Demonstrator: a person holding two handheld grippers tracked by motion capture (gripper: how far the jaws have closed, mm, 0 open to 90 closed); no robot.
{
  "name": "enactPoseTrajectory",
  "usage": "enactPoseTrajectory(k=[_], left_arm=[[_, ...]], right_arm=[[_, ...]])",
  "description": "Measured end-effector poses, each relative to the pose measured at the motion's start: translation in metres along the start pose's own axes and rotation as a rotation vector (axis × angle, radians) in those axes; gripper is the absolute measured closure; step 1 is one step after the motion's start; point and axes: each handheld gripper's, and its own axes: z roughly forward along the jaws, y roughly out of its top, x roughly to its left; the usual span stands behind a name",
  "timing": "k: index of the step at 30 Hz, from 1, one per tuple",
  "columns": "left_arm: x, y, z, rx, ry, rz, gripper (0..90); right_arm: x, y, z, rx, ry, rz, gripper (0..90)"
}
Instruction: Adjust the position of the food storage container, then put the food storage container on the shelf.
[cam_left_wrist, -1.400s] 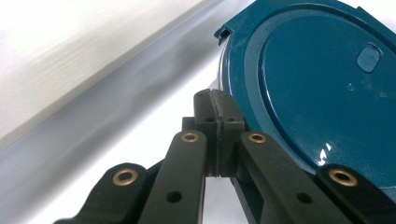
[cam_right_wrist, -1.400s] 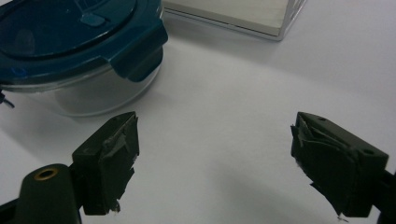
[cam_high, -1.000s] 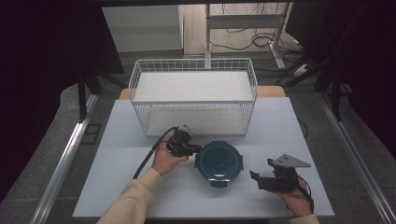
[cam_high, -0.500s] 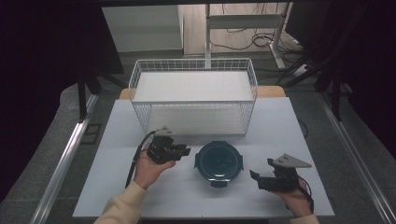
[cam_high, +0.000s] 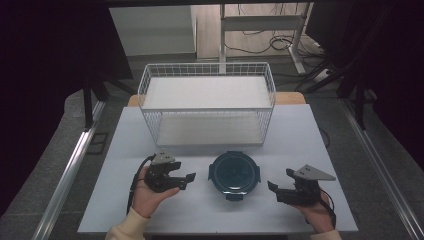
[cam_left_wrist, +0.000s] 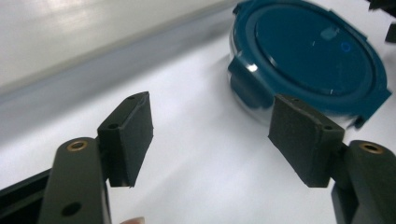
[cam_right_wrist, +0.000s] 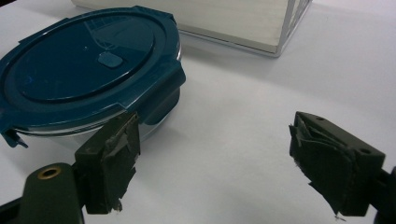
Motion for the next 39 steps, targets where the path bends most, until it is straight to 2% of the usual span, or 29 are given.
enactPoseTrajectory(k=[3,7,11,20,22,26,28,35,39], left_arm=[[0.008,-0.005,-0.002,-0.001,0.003,-0.026,27.6],[0.012,-0.004,-0.006,-0.026,-0.004,-0.050,25.1],[0.013,-0.004,-0.006,-0.028,-0.013,-0.067,23.1],[0.009,-0.003,-0.003,-0.018,-0.021,-0.063,22.2],[0.008,-0.003,-0.002,-0.016,-0.033,-0.072,22.7],[0.011,-0.003,-0.001,-0.020,-0.033,-0.094,21.8],[0.011,-0.003,-0.001,-0.024,-0.032,-0.104,21.4],[0.010,0.001,0.003,-0.022,-0.031,-0.101,21.2],[0.007,0.006,0.009,-0.017,-0.051,-0.097,21.1]], right_arm=[[0.000,0.002,-0.002,0.001,0.001,-0.003,17.8],[-0.001,0.003,-0.002,0.010,0.007,0.010,18.1],[-0.001,0.005,-0.002,0.014,0.014,0.020,18.4],[0.000,0.007,-0.003,0.000,0.026,0.038,18.7],[-0.001,0.008,-0.002,0.005,0.042,0.064,18.7],[0.000,0.009,0.001,0.015,0.057,0.048,18.8],[0.001,0.010,0.002,0.019,0.069,0.055,18.7],[0.004,0.016,0.007,0.024,0.095,0.081,18.1],[0.005,0.019,0.014,0.026,0.112,0.101,17.4]])
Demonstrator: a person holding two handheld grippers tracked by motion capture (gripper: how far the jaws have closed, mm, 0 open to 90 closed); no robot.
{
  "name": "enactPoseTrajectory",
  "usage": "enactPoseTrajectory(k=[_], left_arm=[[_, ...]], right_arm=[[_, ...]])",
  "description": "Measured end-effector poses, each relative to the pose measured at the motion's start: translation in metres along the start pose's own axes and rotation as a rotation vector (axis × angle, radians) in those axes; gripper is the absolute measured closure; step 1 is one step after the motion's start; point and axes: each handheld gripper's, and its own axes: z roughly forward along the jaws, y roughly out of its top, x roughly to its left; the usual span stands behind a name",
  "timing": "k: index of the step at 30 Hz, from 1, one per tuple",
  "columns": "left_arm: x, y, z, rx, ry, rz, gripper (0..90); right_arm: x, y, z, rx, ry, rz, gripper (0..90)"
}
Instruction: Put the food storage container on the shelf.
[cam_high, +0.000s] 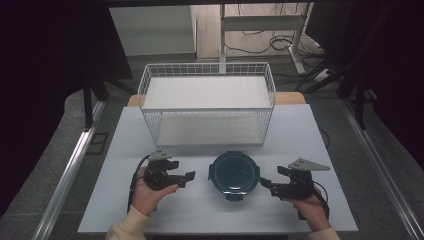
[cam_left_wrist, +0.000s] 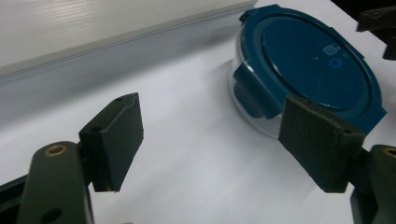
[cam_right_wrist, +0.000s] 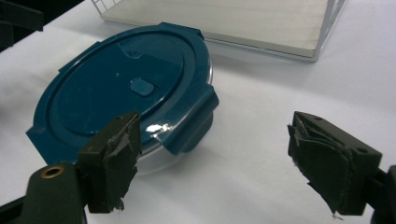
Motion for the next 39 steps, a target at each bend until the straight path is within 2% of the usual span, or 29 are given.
enactPoseTrajectory(k=[4,8,9,10,16,17,18,20,22,23,25,28,31,32,33,34,35,39], left_arm=[[-0.002,0.002,0.005,0.012,-0.009,-0.004,20.5],[0.000,0.007,0.011,0.013,-0.056,-0.044,19.9],[0.000,0.007,0.011,0.013,-0.056,-0.044,19.8],[0.001,0.010,0.015,0.015,-0.065,-0.066,19.7],[0.002,0.017,0.024,0.027,-0.091,-0.096,18.5],[0.003,0.018,0.027,0.033,-0.099,-0.107,17.9],[0.005,0.021,0.033,0.041,-0.129,-0.139,17.6],[0.006,0.022,0.037,0.041,-0.144,-0.154,17.4],[0.008,0.024,0.047,0.047,-0.183,-0.206,16.9],[0.008,0.024,0.047,0.047,-0.183,-0.206,16.8],[0.009,0.023,0.053,0.064,-0.190,-0.212,16.7],[0.010,0.022,0.063,0.086,-0.210,-0.241,16.4],[0.011,0.021,0.067,0.094,-0.227,-0.242,16.3],[0.011,0.020,0.070,0.102,-0.248,-0.254,16.3],[0.011,0.020,0.070,0.102,-0.248,-0.254,16.3],[0.009,0.018,0.074,0.114,-0.267,-0.263,16.2],[0.008,0.018,0.076,0.119,-0.275,-0.277,16.1],[0.006,0.016,0.084,0.136,-0.300,-0.290,15.8]], right_arm=[[0.000,0.005,0.001,-0.012,0.023,0.043,17.0],[0.000,0.010,0.004,-0.009,0.044,0.072,16.5],[0.000,0.010,0.004,-0.009,0.044,0.072,16.5],[0.001,0.012,0.008,0.004,0.045,0.077,16.2],[0.003,0.018,0.019,0.045,0.059,0.118,14.3],[0.003,0.018,0.019,0.045,0.059,0.118,14.3],[0.002,0.021,0.024,0.059,0.067,0.142,13.9],[0.001,0.023,0.026,0.067,0.070,0.158,13.6],[0.000,0.026,0.033,0.086,0.077,0.199,13.0],[0.000,0.026,0.033,0.086,0.077,0.199,13.0],[-0.001,0.027,0.041,0.110,0.086,0.230,12.4],[-0.002,0.026,0.046,0.131,0.099,0.256,11.5],[-0.002,0.026,0.048,0.141,0.106,0.265,10.7],[-0.003,0.025,0.048,0.151,0.114,0.284,10.1],[-0.003,0.025,0.048,0.151,0.114,0.284,10.1],[-0.004,0.023,0.049,0.157,0.131,0.314,9.4],[-0.005,0.022,0.050,0.165,0.138,0.326,8.9],[-0.005,0.018,0.054,0.186,0.153,0.359,7.9]])
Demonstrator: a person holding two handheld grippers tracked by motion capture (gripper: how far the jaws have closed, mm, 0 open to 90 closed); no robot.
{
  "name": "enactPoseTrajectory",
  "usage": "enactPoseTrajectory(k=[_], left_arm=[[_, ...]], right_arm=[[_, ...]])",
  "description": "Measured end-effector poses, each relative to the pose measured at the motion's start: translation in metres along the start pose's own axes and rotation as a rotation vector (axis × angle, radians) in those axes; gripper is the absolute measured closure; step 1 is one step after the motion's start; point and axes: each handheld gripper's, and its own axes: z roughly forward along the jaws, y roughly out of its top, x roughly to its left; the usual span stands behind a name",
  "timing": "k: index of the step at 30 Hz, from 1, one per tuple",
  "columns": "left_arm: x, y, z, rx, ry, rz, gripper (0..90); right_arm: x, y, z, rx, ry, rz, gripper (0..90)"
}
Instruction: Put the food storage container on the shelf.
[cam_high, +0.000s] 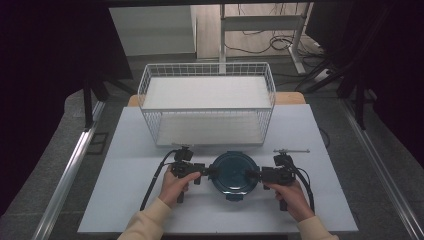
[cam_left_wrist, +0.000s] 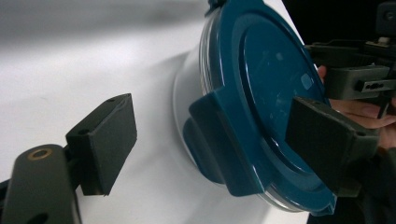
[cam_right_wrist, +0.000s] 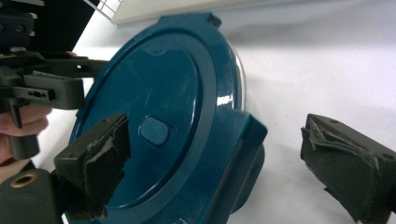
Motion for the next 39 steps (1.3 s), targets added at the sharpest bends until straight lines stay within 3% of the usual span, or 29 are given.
enactPoseTrajectory(k=[2,7,11,16,20,26,29,36,39], left_arm=[[0.003,0.000,0.006,0.028,-0.045,-0.015,15.8],[0.005,-0.002,0.011,0.042,-0.100,-0.046,16.6],[0.005,-0.007,0.012,0.047,-0.151,-0.077,22.8],[0.002,-0.008,0.009,0.045,-0.142,-0.080,28.4],[0.001,-0.008,0.007,0.048,-0.135,-0.088,30.5],[0.000,-0.009,0.007,0.036,-0.135,-0.094,31.3],[-0.004,-0.010,0.003,0.034,-0.118,-0.074,32.9],[-0.006,-0.016,-0.003,0.006,-0.127,-0.083,38.1],[-0.013,-0.018,-0.006,0.001,-0.110,-0.055,39.0]], right_arm=[[-0.001,-0.002,0.005,0.013,0.018,0.023,7.9],[-0.002,-0.004,0.010,0.035,0.053,0.059,8.1],[-0.001,-0.006,0.011,0.045,0.072,0.080,10.7],[0.001,-0.010,0.011,0.071,0.102,0.140,16.1],[-0.001,-0.010,0.006,0.028,0.091,0.152,24.9],[-0.002,-0.010,0.004,0.019,0.095,0.163,27.5],[-0.001,-0.012,0.000,0.000,0.094,0.193,31.1],[0.004,-0.018,-0.009,-0.043,0.100,0.174,36.9],[0.006,-0.021,-0.012,-0.053,0.103,0.171,37.7]])
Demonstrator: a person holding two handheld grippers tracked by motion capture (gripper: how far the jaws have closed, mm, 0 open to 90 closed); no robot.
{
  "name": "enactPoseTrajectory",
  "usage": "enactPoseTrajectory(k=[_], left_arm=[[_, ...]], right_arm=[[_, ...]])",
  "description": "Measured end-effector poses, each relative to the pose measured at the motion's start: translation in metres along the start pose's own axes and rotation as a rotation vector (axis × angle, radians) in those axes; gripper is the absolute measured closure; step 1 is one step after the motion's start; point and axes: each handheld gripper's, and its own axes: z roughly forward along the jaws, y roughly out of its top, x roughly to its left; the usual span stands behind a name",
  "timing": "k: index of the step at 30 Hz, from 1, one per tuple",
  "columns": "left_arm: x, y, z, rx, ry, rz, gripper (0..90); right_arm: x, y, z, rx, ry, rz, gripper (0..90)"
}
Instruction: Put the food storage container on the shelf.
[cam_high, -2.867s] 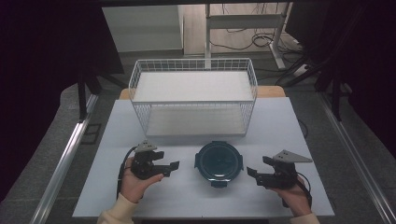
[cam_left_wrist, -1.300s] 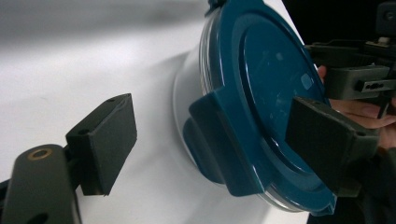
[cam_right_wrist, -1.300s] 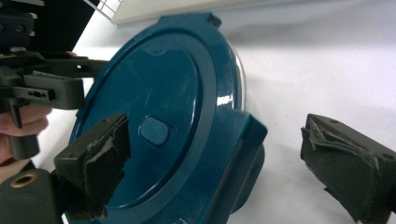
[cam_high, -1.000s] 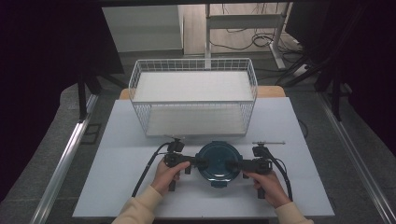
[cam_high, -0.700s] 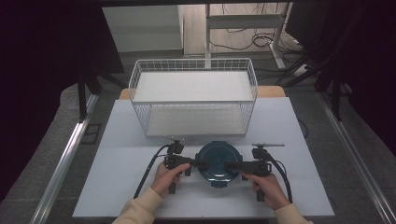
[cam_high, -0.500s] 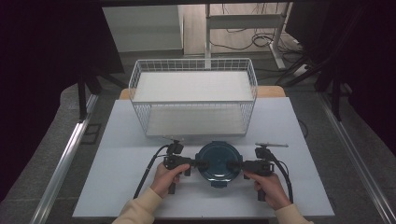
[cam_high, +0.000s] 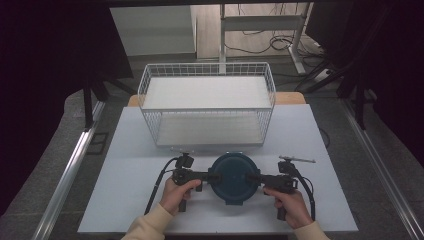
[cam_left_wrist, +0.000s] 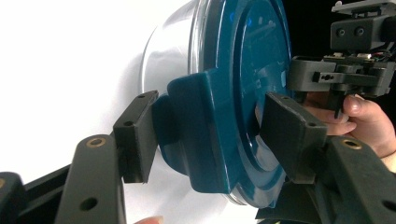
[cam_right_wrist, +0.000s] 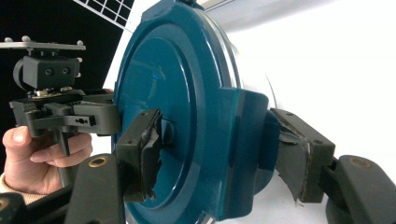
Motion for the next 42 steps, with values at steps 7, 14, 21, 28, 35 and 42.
enactPoseTrajectory(k=[7,14,21,28,35,42], left_arm=[[-0.004,-0.002,-0.002,-0.005,0.004,0.007,40.6],[-0.004,-0.002,-0.004,-0.014,0.005,0.012,40.7],[-0.005,-0.002,-0.008,-0.028,0.009,0.015,41.9],[-0.011,-0.001,-0.014,-0.045,-0.002,0.037,43.4],[-0.019,0.000,-0.021,-0.067,0.004,0.069,43.6],[-0.032,0.003,-0.032,-0.096,0.010,0.113,43.7]], right_arm=[[0.001,-0.004,-0.003,-0.012,0.007,-0.016,38.8],[0.008,-0.006,-0.004,-0.020,-0.010,-0.053,39.0],[0.012,-0.006,-0.004,-0.026,-0.010,-0.088,39.5],[0.017,-0.003,-0.009,-0.046,0.004,-0.122,39.6],[0.023,-0.001,-0.013,-0.063,0.015,-0.166,39.6],[0.035,0.004,-0.020,-0.087,0.023,-0.223,39.5]])
